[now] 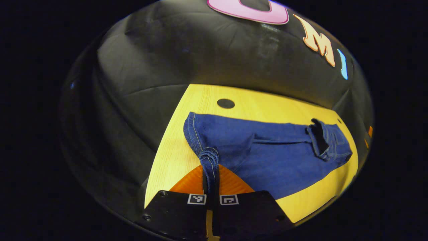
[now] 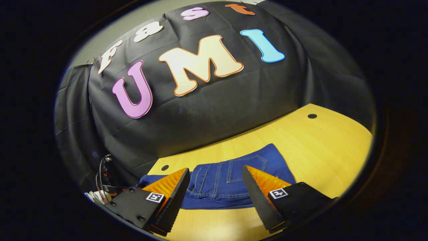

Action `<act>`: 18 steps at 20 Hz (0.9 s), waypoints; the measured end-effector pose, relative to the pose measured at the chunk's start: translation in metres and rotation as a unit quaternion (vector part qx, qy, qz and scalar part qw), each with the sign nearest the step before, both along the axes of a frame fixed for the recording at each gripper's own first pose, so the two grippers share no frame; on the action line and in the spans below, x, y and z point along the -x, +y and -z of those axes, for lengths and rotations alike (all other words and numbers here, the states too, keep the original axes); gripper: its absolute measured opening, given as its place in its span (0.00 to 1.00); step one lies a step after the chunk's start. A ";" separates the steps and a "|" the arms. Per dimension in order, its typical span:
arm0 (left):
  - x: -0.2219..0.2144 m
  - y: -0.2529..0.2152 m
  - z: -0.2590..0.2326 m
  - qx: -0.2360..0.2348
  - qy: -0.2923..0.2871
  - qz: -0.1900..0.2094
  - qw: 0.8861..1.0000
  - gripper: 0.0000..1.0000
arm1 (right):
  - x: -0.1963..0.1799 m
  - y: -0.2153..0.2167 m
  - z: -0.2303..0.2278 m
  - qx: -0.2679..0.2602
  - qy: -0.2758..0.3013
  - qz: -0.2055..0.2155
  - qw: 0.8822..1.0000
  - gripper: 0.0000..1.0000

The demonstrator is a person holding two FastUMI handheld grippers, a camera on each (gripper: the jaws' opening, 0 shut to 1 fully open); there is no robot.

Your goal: Grasp the waist and the cuffs of the jeans and fold them to make the two legs overlap; first hold the waist and fold one-third of the jeans toward the cuffs, then hold the cuffs and fold the remaining one-third in the same direction to finish folding.

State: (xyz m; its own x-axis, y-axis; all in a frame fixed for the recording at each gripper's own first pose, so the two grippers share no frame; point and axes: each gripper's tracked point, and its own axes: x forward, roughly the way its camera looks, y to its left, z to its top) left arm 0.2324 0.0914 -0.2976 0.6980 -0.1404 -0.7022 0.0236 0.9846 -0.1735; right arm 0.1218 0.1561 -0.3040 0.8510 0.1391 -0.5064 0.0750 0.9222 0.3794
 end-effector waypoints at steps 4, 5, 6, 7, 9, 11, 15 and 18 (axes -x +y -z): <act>-0.011 -0.044 -0.071 0.020 -0.049 0.000 0.999 0.00 | 0.001 -0.042 -0.021 -0.005 -0.009 -0.003 1.000 0.98; -0.014 -0.062 -0.086 0.024 -0.059 0.006 0.998 0.00 | 0.001 -0.052 -0.025 -0.007 -0.009 -0.004 1.000 0.98; -0.016 -0.079 -0.100 0.026 -0.069 0.014 0.997 0.00 | 0.001 -0.062 -0.028 -0.007 -0.010 -0.004 1.000 0.98; -0.019 -0.096 -0.111 0.028 -0.077 0.020 0.996 0.00 | 0.003 -0.072 -0.030 -0.010 -0.011 -0.005 1.000 0.97; -0.023 -0.133 -0.133 0.038 -0.090 0.031 0.995 0.00 | 0.005 -0.091 -0.036 -0.014 -0.014 -0.006 1.000 0.98; -0.022 -0.173 -0.151 0.050 -0.102 0.045 0.992 0.00 | 0.007 -0.108 -0.040 -0.015 -0.017 -0.008 1.000 0.98; -0.027 -0.249 -0.167 0.060 -0.120 0.078 0.988 0.00 | 0.014 -0.137 -0.046 -0.017 -0.016 -0.013 1.000 0.98; -0.029 -0.304 -0.169 0.077 -0.123 0.094 0.985 0.00 | 0.024 -0.159 -0.048 -0.015 -0.015 -0.014 1.000 0.98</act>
